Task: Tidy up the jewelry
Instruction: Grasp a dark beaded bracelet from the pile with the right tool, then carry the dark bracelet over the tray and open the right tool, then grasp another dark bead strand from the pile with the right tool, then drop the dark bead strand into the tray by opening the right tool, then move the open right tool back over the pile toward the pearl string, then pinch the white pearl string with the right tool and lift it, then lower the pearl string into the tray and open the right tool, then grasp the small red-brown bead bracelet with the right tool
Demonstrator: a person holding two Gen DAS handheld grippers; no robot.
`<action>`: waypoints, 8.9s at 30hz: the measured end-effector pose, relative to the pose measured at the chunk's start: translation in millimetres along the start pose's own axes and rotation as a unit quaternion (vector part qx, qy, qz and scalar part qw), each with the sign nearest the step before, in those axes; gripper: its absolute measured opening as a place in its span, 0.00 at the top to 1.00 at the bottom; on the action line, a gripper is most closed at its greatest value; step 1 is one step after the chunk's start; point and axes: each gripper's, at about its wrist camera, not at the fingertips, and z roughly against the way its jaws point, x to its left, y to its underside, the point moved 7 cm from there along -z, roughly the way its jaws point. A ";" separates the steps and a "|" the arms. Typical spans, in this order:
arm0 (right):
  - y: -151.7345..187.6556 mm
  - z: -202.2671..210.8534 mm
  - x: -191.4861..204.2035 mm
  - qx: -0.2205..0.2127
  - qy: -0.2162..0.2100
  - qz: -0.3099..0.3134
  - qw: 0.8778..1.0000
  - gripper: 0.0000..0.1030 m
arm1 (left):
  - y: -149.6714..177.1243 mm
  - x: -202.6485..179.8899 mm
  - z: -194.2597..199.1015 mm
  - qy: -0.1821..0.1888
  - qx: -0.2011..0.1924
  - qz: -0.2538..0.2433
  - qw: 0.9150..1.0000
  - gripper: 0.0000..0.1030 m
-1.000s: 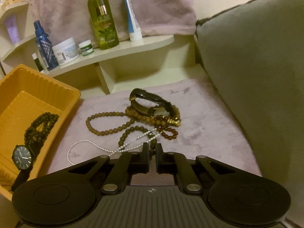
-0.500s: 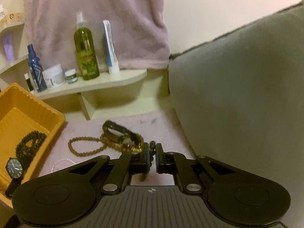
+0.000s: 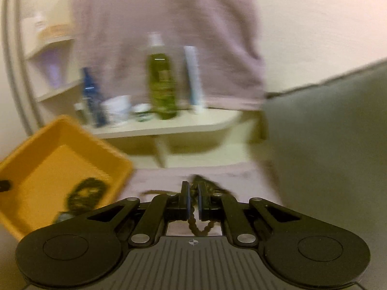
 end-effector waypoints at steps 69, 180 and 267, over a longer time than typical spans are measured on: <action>72.3 -63.5 -34.7 0.080 0.045 0.064 0.994 0.92 | 2.1 3.5 -1.7 -0.001 0.002 0.003 1.000 0.94; -22.3 -25.4 70.1 -0.024 -0.145 0.121 0.982 0.98 | 1.6 1.4 -4.0 -0.004 0.001 0.013 1.000 0.94; 57.5 -73.2 -56.3 0.059 0.024 0.020 0.998 0.58 | 0.7 4.4 -5.8 -0.005 0.008 0.015 1.000 0.94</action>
